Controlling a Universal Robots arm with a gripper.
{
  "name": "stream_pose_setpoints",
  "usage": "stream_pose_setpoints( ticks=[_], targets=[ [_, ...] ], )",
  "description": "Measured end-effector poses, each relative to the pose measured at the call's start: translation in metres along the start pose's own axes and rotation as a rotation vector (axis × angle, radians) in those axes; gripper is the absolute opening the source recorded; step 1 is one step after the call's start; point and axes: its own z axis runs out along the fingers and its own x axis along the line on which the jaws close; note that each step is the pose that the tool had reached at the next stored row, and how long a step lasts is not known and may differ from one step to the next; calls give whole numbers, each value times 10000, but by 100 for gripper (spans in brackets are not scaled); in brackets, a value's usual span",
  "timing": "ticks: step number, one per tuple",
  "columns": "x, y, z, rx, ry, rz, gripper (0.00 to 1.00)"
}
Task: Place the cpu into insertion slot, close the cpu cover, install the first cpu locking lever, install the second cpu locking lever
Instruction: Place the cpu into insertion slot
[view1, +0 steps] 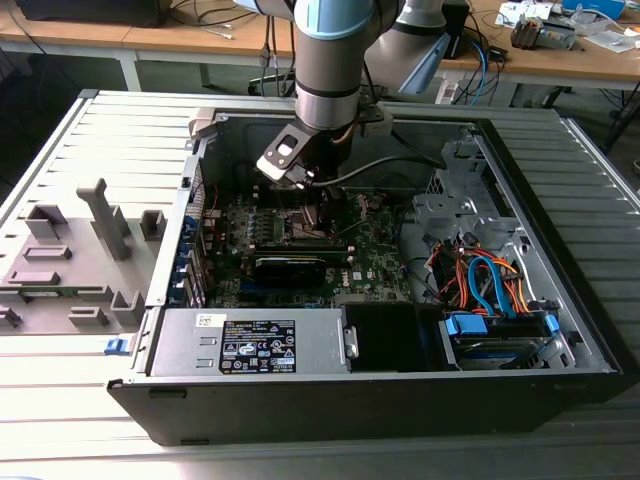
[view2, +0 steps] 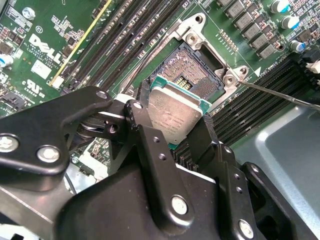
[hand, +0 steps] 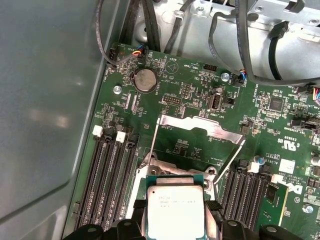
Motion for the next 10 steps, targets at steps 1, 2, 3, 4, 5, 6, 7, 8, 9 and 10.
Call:
stream_pose_setpoints(
  ticks=[1,2,3,4,5,6,7,8,9,10],
  targets=[
    [0,0,0,1,-1,7,55],
    [0,0,0,0,0,16,55],
    [0,0,0,0,-1,22,55],
    [0,0,0,1,-1,36,55],
    [0,0,0,1,-1,45,55],
    [0,0,0,1,-1,54,55],
    [0,0,0,1,-1,65,55],
    [0,0,0,1,-1,73,55],
    [0,0,0,1,-1,81,55],
    [0,0,0,1,-1,100,55]
  ],
)
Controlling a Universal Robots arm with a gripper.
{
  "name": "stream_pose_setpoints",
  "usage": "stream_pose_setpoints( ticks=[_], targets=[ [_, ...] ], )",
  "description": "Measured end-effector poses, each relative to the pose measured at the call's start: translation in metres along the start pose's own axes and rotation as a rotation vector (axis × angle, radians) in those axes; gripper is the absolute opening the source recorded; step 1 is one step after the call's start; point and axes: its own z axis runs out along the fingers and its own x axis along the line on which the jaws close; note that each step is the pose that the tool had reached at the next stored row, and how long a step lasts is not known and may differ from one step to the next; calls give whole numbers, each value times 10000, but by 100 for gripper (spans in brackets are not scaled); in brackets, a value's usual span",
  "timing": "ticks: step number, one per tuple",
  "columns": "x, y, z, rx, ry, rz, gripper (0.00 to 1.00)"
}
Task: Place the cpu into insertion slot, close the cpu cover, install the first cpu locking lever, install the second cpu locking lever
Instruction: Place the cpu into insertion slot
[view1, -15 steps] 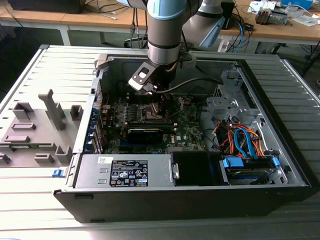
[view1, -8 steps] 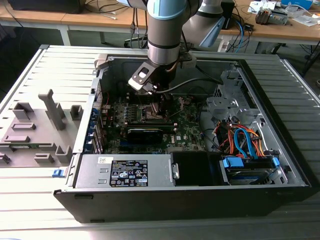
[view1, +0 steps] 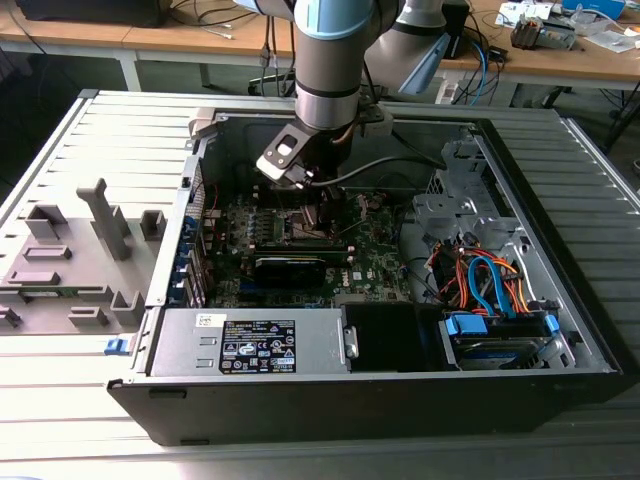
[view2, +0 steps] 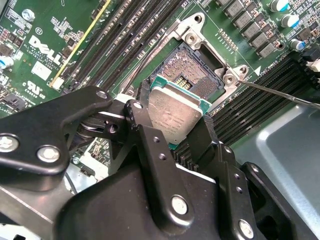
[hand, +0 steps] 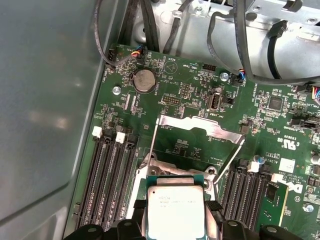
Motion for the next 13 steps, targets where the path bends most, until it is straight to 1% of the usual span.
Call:
stream_pose_setpoints(
  ticks=[4,13],
  targets=[
    [0,0,1,2,-1,182,55],
    [0,0,1,3,-2,267,55]
  ],
)
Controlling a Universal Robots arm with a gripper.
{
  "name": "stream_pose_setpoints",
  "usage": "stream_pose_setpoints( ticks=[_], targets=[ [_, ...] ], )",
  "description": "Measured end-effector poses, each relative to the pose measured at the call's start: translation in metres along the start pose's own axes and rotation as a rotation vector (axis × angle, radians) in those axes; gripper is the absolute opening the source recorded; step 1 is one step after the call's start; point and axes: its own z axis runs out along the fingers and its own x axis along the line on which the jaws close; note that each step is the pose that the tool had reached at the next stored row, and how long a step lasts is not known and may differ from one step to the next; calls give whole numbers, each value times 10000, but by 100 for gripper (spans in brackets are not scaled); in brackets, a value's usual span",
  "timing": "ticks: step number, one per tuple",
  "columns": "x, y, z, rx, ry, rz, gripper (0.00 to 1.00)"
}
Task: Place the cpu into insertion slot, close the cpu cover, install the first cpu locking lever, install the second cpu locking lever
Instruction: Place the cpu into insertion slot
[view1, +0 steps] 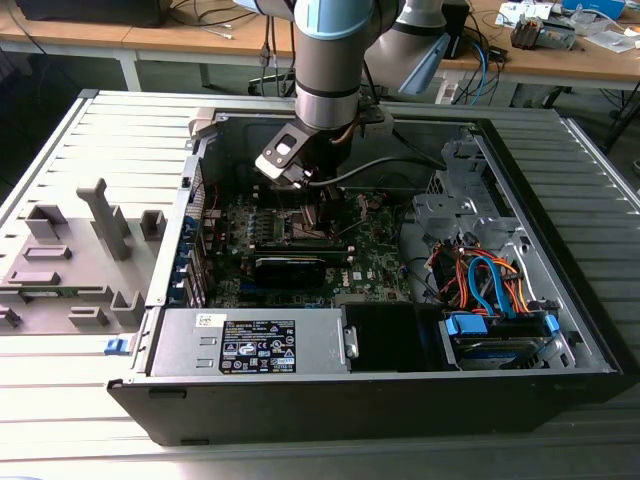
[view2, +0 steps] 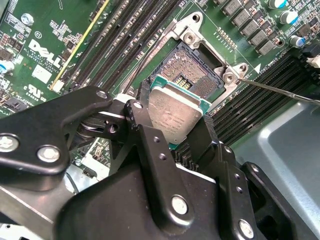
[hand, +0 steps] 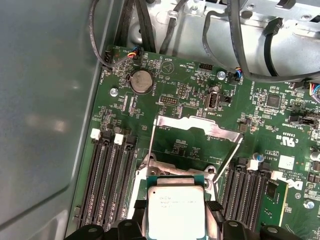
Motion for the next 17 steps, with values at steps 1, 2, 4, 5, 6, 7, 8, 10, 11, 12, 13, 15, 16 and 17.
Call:
stream_pose_setpoints(
  ticks=[1,2,4,5,6,7,8,10,11,12,13,15,16,17],
  targets=[
    [0,0,0,0,0,16,55],
    [0,0,0,0,0,29,55],
    [0,0,0,1,-1,49,55],
    [0,0,0,1,0,59,55],
    [0,0,0,1,-1,75,55],
    [0,0,0,1,-1,87,55],
    [0,0,0,1,-1,98,55],
    [0,0,0,1,-1,120,55],
    [0,0,0,1,-1,125,55],
    [0,0,0,1,-1,131,55],
    [0,0,0,1,-1,137,55],
    [0,0,0,2,-2,152,55],
    [0,0,1,2,-1,158,55],
    [0,0,1,2,-1,164,55]
  ],
)
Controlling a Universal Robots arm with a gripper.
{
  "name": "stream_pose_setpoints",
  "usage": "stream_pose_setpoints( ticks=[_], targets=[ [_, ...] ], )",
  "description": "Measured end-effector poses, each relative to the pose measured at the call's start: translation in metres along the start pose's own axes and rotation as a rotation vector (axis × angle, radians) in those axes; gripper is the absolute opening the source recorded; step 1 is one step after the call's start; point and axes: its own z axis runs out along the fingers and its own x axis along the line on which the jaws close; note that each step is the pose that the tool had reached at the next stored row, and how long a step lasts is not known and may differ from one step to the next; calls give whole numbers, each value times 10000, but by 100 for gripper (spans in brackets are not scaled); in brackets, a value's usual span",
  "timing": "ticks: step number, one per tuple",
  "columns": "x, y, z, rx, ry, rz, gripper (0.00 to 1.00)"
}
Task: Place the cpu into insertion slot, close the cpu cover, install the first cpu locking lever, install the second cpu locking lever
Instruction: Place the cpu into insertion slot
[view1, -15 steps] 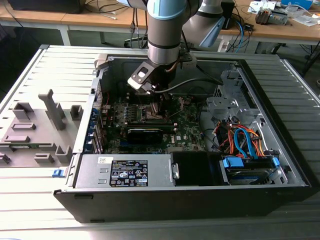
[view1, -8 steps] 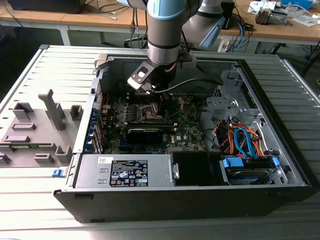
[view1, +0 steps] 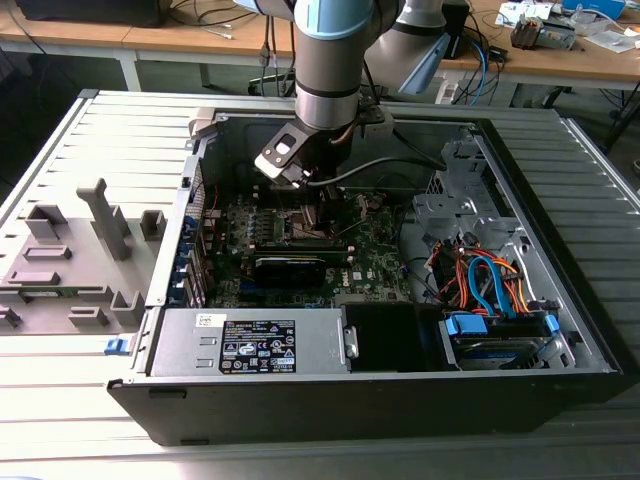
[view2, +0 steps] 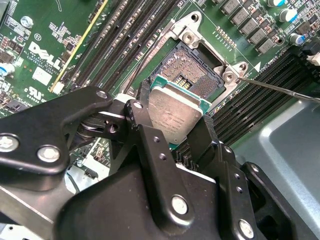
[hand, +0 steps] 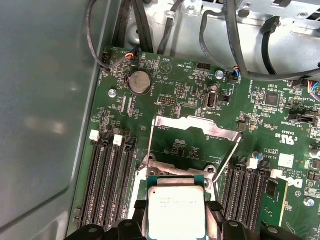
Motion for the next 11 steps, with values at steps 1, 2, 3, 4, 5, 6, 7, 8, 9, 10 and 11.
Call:
stream_pose_setpoints(
  ticks=[1,2,3,4,5,6,7,8,9,10,11],
  targets=[
    [0,0,0,-1,-1,4,55],
    [0,0,0,0,-1,11,55],
    [0,0,0,0,-1,16,55],
    [0,0,0,0,-1,24,55],
    [0,0,0,0,-1,31,55],
    [0,0,1,0,-1,41,55],
    [0,0,1,0,-2,53,55],
    [0,0,1,0,-1,58,55],
    [0,0,1,0,-2,63,55],
    [0,0,1,1,-2,72,55],
    [0,0,1,1,-1,82,55]
  ],
)
